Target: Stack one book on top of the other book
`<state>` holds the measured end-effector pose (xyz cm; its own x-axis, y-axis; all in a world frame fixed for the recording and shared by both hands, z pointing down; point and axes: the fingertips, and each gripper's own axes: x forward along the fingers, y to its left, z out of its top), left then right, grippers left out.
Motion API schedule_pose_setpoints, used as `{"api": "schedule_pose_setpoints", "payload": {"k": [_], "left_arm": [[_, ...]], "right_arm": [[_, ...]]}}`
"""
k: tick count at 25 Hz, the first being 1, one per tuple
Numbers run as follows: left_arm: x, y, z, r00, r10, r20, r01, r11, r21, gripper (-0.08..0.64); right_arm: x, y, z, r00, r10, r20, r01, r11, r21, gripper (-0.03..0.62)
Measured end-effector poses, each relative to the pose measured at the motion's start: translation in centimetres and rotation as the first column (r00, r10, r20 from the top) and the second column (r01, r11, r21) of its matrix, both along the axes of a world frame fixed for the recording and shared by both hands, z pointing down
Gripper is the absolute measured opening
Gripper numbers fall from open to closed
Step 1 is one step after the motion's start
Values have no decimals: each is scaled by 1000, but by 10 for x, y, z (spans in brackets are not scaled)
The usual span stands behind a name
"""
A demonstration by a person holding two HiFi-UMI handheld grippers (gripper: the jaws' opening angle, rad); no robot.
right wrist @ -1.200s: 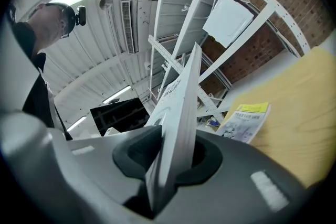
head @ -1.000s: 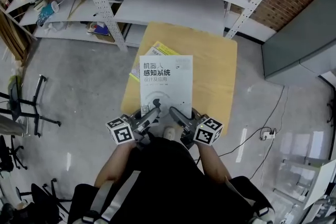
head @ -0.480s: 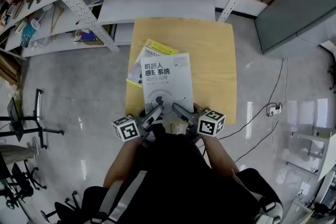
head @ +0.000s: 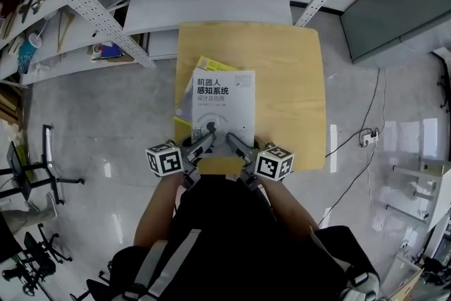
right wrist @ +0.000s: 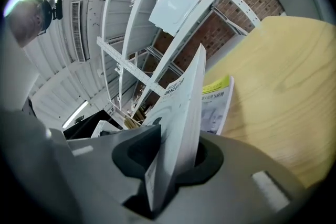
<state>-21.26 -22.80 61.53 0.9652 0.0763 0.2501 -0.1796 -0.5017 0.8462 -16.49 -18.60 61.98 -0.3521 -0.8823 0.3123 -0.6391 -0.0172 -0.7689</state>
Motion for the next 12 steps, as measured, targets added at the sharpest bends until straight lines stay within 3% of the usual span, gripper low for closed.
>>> {"api": "schedule_pose_setpoints", "payload": {"k": [8, 12], "left_arm": [[-5, -46, 41, 987, 115, 113, -107, 991, -76, 88], [-1, -68, 59, 972, 185, 145, -171, 979, -108, 89]], "right_arm": [[-9, -43, 36, 985, 149, 88, -143, 987, -73, 100], [-8, -62, 52, 974, 211, 87, -202, 974, -101, 103]]}}
